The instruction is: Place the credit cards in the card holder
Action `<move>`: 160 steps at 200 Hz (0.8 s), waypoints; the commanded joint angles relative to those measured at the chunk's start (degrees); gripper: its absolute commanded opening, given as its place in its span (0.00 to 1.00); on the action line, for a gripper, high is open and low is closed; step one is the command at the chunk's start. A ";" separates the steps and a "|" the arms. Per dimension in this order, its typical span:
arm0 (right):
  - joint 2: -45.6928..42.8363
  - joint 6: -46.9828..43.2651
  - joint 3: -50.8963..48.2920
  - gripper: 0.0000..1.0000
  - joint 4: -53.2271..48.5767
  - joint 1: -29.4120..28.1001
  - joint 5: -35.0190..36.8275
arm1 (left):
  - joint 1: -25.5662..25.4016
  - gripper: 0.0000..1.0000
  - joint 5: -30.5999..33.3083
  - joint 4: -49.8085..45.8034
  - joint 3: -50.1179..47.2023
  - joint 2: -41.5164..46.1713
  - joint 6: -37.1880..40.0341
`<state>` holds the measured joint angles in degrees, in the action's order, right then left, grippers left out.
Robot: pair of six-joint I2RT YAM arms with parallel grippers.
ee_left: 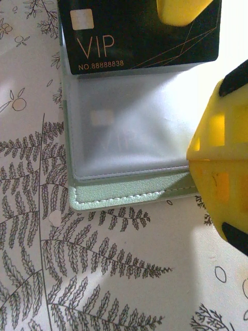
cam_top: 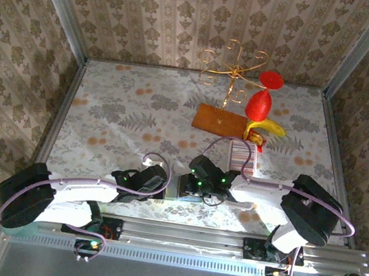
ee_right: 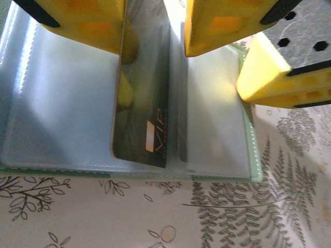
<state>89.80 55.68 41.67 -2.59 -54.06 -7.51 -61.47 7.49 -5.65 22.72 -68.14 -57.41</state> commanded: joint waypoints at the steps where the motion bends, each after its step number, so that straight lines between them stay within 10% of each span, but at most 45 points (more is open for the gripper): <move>1: 0.65 -1.11 1.57 0.33 -2.85 -0.34 1.09 | -0.40 0.00 0.51 -1.82 -1.44 0.02 -1.02; 90: -5.10 -2.05 -0.47 0.36 -4.78 -0.34 4.62 | -0.45 0.00 0.34 -0.85 -1.81 -0.54 -1.13; 160: -5.83 -1.24 -1.04 0.12 -4.01 -0.34 5.08 | -0.53 0.00 0.10 -0.37 -1.63 -1.36 -1.04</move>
<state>85.19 54.11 41.87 -6.48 -54.17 -4.64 -61.47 7.49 -4.19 22.13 -68.20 -57.43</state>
